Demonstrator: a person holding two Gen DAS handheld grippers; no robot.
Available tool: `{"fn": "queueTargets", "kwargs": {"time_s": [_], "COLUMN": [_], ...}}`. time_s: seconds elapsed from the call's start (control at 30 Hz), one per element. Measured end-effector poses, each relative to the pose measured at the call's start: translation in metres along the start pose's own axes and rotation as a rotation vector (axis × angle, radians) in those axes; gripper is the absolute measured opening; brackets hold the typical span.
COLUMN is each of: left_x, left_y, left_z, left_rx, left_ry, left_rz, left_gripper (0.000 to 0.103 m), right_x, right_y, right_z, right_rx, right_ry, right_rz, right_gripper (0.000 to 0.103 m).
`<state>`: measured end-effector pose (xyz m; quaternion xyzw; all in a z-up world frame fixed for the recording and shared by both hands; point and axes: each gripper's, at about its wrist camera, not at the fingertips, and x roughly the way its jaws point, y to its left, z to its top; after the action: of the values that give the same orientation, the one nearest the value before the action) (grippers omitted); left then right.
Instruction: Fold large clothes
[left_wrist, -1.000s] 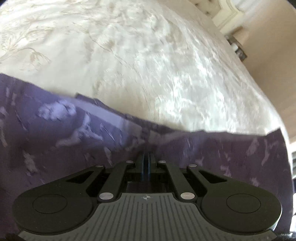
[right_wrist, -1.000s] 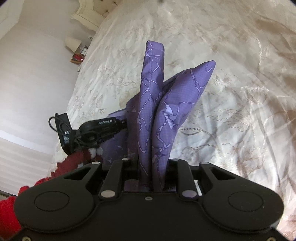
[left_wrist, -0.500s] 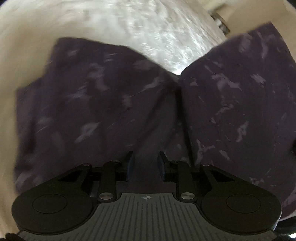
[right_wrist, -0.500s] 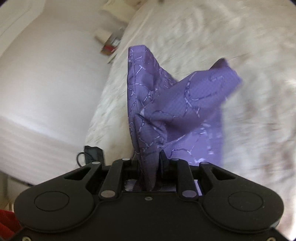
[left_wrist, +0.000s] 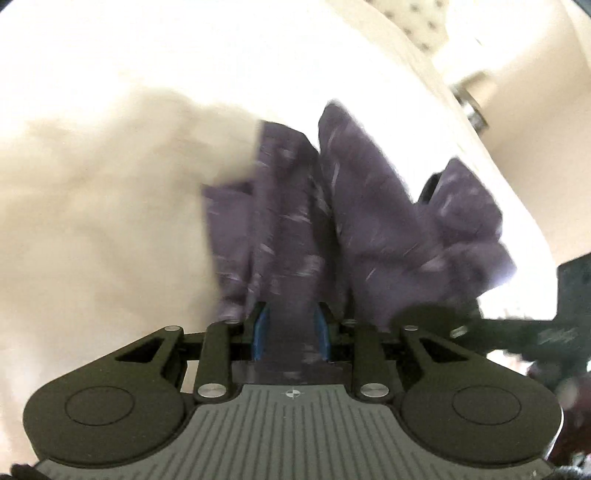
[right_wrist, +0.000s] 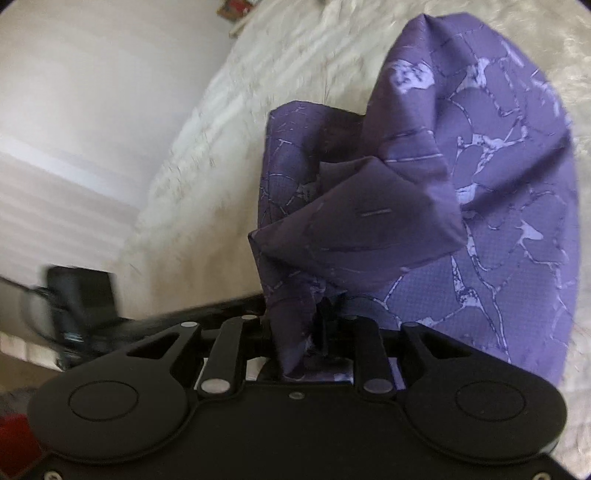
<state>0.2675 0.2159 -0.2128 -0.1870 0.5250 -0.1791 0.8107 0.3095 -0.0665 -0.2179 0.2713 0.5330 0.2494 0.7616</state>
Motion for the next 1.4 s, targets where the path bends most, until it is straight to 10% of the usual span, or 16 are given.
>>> {"fn": "queueTargets", "kwargs": {"time_s": [0.2, 0.53, 0.77, 0.97, 1.4], "left_x": [-0.034, -0.059, -0.008, 0.022, 0.023], "left_y": [0.004, -0.063, -0.119, -0.099, -0.044], "left_z": [0.005, 0.030, 0.008, -0.044, -0.065], "left_rx": [0.003, 0.188, 0.376, 0.543, 0.388], "left_ry": [-0.096, -0.230, -0.109, 0.064, 0.090], "left_rz": [0.097, -0.018, -0.161, -0.062, -0.003], "left_gripper": [0.028, 0.031, 0.034, 0.033, 0.027], "right_x": [0.033, -0.027, -0.074, -0.095, -0.061], "right_y": [0.025, 0.036, 0.000, -0.032, -0.011], "right_z": [-0.004, -0.019, -0.026, -0.037, 0.025], "right_rx": [-0.142, -0.256, -0.186, -0.141, -0.355], "right_ry": [0.004, -0.138, -0.246, -0.248, -0.327], "right_rz": [-0.015, 0.042, -0.136, -0.256, -0.297], "right_gripper": [0.063, 0.064, 0.064, 0.064, 0.048]}}
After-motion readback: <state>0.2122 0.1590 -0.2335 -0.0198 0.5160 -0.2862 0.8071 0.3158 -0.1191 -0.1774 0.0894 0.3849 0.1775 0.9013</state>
